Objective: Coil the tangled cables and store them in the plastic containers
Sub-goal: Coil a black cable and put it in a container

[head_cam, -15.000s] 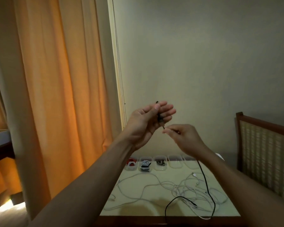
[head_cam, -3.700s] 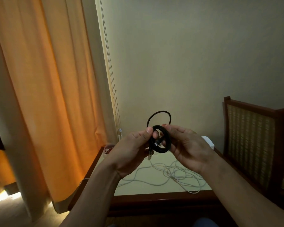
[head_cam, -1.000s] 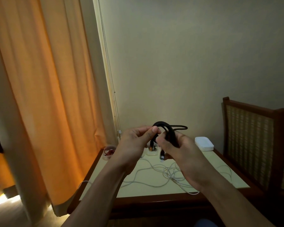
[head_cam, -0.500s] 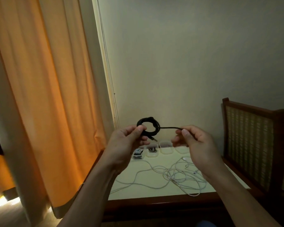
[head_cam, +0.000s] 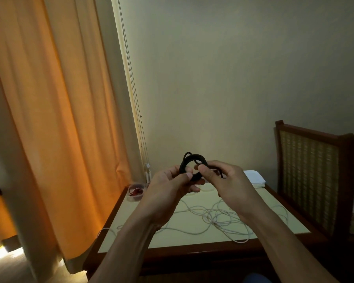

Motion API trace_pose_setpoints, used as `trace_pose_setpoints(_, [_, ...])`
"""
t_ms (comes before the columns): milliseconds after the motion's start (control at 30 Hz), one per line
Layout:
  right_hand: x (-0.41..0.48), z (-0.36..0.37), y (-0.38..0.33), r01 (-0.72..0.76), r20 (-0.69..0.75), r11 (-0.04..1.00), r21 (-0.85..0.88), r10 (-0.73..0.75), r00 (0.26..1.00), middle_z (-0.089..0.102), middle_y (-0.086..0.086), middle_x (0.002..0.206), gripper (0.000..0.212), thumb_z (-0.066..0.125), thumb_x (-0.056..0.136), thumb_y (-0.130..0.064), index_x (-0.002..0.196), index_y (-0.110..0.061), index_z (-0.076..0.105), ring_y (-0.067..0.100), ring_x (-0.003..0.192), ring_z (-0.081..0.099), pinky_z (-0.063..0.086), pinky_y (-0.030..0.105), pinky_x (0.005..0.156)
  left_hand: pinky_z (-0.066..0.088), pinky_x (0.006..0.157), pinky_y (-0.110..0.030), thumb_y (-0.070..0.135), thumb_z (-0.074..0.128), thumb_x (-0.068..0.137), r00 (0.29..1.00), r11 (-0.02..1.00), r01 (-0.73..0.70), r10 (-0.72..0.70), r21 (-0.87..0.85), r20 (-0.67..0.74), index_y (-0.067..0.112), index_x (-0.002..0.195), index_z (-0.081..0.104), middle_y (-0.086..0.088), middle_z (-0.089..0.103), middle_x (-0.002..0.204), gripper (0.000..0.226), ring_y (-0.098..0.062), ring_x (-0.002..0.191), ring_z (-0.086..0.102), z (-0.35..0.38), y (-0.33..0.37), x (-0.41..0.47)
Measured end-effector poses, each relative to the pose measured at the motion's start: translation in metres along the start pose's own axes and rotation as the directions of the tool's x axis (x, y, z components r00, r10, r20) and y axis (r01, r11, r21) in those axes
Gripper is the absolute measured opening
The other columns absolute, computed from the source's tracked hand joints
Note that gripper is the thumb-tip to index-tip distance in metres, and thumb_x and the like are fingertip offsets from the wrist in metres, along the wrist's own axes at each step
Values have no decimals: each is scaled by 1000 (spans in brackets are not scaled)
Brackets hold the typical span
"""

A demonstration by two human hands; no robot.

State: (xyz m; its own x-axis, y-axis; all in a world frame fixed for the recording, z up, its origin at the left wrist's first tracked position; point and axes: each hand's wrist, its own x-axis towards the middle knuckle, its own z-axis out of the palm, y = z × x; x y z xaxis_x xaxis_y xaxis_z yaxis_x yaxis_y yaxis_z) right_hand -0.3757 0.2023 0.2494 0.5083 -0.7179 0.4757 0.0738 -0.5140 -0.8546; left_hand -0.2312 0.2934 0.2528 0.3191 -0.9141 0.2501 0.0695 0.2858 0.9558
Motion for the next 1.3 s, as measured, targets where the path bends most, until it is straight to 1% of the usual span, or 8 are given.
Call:
trace_pose_setpoints(200, [2,-4,-3,25,94,1000,-12,-24,995,69,-3,69,18,65,97,-31,90,-22,80,2,58,55,39,12,57,50,78,-33,32,66,96,991,922,22,-72,387,114,10,112,74,-5,77,107,28,-22,98,68,-13,15,3])
trace_pose_setpoints(267, [4,-10,-1,32,185,994,-105,-13,983,69,3,73,23,64,95,-39,87,-24,79,26,69,59,40,25,66,47,71,-29,40,66,90,978,902,59,-138,428,155,11,103,76,-2,74,97,33,-16,83,63,-20,24,4])
trace_pose_setpoints(333, [7,-16,3,37,240,984,-174,6,971,69,5,78,24,63,94,-46,94,-27,78,34,82,62,42,36,72,44,63,-25,34,65,90,963,912,116,-200,394,179,10,97,77,-6,65,85,27,-10,68,52,-25,29,5])
trace_pose_setpoints(433, [8,-24,7,82,204,974,-209,-39,978,72,-6,83,21,64,98,-28,116,-35,73,5,80,67,49,24,74,47,58,-23,25,66,87,957,940,176,-233,291,174,10,91,77,-5,63,80,19,-11,65,50,-32,30,3])
trace_pose_setpoints(867, [-4,-14,40,310,-9,727,-612,-398,917,60,-15,87,11,77,87,-21,97,-24,80,3,83,55,38,10,72,61,65,-24,16,63,94,982,981,189,-188,-46,13,1,89,74,-8,71,76,19,-14,68,62,-18,19,-2])
trace_pose_setpoints(1067, [-5,2,21,14,-243,995,96,10,970,76,1,74,8,71,92,-19,95,-22,78,10,67,71,53,18,67,61,66,-25,20,69,82,978,979,204,-203,-22,49,-1,93,73,-9,73,78,23,-16,69,62,-16,21,-6])
trace_pose_setpoints(1167, [-2,3,11,-89,-152,840,535,199,968,75,16,80,20,71,87,-15,102,-2,75,23,70,70,57,26,65,60,66,-24,19,68,88,975,977,213,-213,17,54,0,91,74,-11,70,80,20,-16,69,63,-16,17,-6])
trace_pose_setpoints(1300, [-1,5,12,-174,-1,634,754,265,964,71,14,81,30,70,80,-15,103,4,72,18,71,68,57,24,62,59,67,-24,18,66,93,975,978,208,-210,31,73,-2,95,73,-12,66,79,22,-17,70,64,-15,18,-5])
